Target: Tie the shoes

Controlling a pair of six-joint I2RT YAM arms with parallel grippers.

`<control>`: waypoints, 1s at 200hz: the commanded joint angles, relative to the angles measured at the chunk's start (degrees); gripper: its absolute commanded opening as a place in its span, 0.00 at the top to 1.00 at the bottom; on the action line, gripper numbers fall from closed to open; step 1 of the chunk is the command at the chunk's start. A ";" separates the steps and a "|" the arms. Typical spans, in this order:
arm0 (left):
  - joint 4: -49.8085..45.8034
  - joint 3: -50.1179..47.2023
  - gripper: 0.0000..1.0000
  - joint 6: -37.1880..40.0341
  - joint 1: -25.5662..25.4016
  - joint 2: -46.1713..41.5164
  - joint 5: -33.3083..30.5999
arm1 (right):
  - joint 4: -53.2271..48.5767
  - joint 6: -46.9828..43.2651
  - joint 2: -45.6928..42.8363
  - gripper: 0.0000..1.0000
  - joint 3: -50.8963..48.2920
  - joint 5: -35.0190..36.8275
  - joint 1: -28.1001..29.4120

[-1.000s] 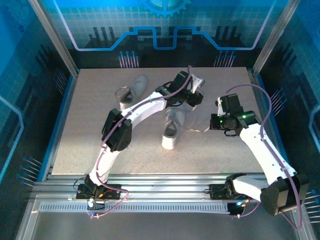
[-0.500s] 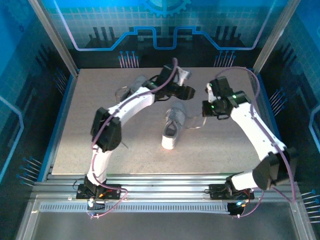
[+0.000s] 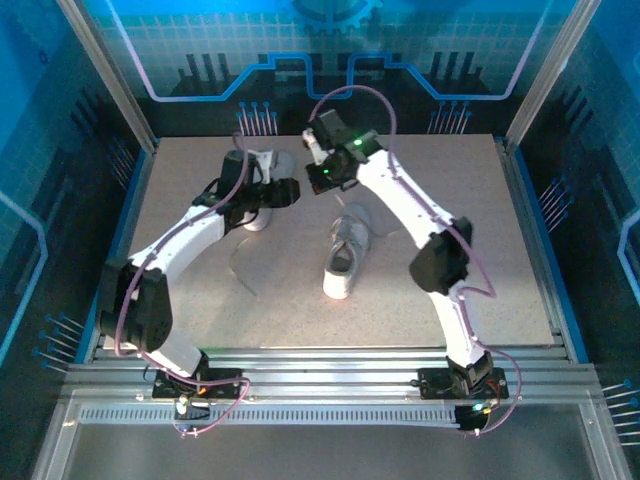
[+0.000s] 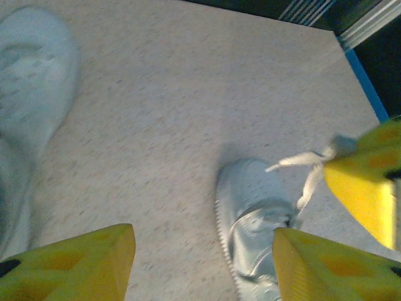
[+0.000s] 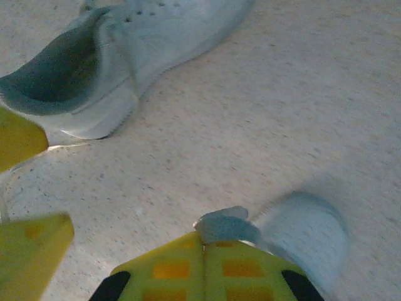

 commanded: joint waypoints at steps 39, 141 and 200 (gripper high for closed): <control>2.09 -12.55 0.40 2.65 5.69 -10.96 1.24 | -9.51 2.43 8.05 0.89 4.52 -3.98 5.70; -13.34 -5.56 0.45 40.07 6.50 -10.31 16.57 | -0.60 3.44 -13.02 0.62 -19.57 -1.70 4.66; -17.51 -2.66 0.46 85.16 4.04 -1.59 23.23 | 9.25 4.73 -30.91 0.63 -46.29 -6.04 -2.46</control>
